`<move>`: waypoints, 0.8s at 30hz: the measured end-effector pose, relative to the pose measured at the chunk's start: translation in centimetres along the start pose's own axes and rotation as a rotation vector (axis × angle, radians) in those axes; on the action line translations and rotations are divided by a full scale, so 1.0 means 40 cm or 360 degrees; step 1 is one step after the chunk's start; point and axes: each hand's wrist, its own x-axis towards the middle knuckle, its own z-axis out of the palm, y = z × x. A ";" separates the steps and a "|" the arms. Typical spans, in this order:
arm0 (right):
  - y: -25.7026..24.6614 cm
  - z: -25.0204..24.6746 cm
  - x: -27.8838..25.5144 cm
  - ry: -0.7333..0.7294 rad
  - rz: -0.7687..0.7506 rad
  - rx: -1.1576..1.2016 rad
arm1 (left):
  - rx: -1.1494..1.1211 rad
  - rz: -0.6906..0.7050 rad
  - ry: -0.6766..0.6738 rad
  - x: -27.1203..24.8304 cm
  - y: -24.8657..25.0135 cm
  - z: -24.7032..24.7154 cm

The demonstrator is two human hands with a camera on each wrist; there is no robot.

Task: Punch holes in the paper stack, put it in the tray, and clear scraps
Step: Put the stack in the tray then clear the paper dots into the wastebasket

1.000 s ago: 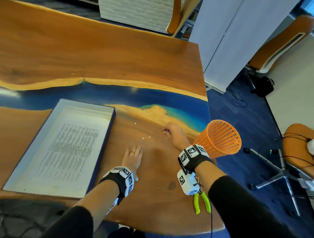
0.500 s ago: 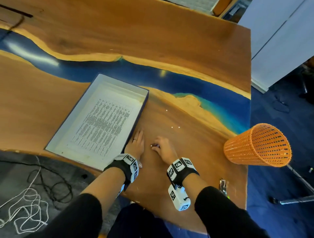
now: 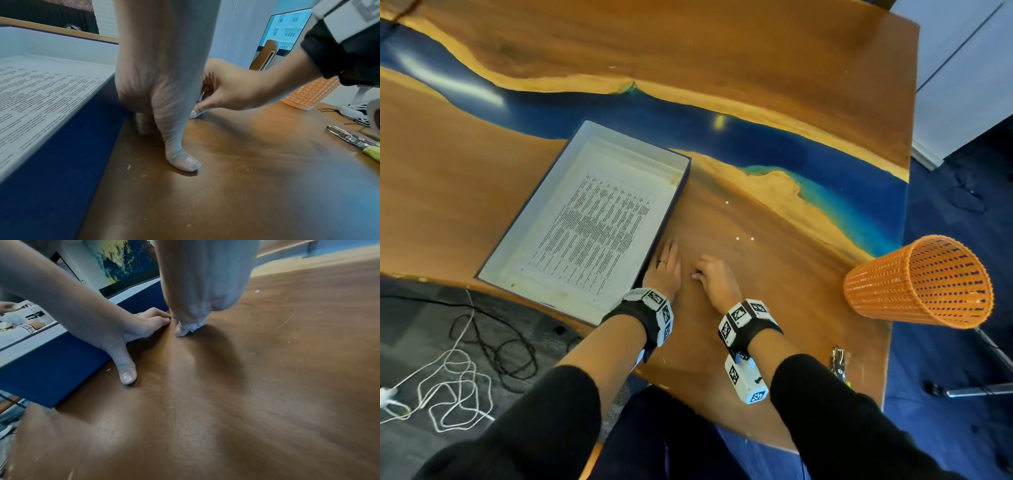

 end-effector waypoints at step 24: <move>0.105 -0.235 -0.074 0.0252 0.0201 0.0095 | 0.0259 0.0299 -0.0070 0.005 0.102 -0.073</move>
